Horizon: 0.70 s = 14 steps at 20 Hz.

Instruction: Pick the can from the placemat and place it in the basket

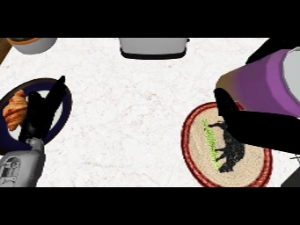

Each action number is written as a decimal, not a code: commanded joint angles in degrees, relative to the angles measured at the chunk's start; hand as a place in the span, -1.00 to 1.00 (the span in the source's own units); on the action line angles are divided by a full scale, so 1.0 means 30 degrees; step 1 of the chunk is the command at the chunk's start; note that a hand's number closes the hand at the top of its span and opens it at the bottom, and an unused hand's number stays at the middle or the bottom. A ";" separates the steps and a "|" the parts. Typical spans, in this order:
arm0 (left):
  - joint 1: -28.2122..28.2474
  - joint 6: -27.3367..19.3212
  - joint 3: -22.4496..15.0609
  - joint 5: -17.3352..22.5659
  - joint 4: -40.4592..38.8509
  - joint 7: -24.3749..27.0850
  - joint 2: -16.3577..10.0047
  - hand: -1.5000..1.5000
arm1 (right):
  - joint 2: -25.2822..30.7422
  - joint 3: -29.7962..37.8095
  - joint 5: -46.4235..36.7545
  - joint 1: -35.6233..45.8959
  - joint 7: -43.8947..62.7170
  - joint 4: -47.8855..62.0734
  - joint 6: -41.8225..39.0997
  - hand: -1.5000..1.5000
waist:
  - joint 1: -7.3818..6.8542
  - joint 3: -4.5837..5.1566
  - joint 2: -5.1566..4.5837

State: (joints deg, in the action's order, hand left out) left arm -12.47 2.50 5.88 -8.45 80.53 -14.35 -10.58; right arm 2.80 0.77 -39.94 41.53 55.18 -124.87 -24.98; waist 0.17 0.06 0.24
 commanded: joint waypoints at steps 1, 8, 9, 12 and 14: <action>0.0314 -0.0101 -0.0453 -0.0273 0.0020 0.0244 0.0410 0.00 | 0.0903 0.2099 0.0444 0.3755 0.2570 0.1823 -0.0881 1.00 | -0.0090 0.0003 -0.0025; 0.0397 0.0049 -0.0058 0.0028 -0.0006 0.0471 0.0176 0.00 | 0.5855 0.2757 -0.0891 0.3593 0.0303 0.5729 -0.3466 1.00 | -0.0042 0.0016 -0.0091; -0.0269 0.0456 0.0525 0.0400 -0.0261 0.0233 -0.0506 0.00 | 0.6778 0.2750 -0.1052 0.3673 -0.0019 0.6054 -0.4147 1.00 | 0.0075 0.0022 -0.0094; 0.0165 0.0460 0.0277 0.0394 0.0140 0.0128 -0.0256 0.00 | 0.8885 0.3627 -0.0726 0.2726 -0.1522 0.7010 -0.5470 1.00 | 0.0119 -0.0008 -0.0053; 0.0214 0.0530 0.0400 0.0410 -0.0132 0.0517 -0.0362 0.00 | 0.9306 0.4543 -0.0580 0.2449 -0.1984 0.7954 -0.5202 1.00 | 0.0024 -0.0012 -0.0075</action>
State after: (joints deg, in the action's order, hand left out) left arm -11.73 3.02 6.41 -8.00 80.37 -13.01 -10.83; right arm 25.75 11.22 -42.05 49.79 48.71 -105.46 -36.22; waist 0.35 0.07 0.04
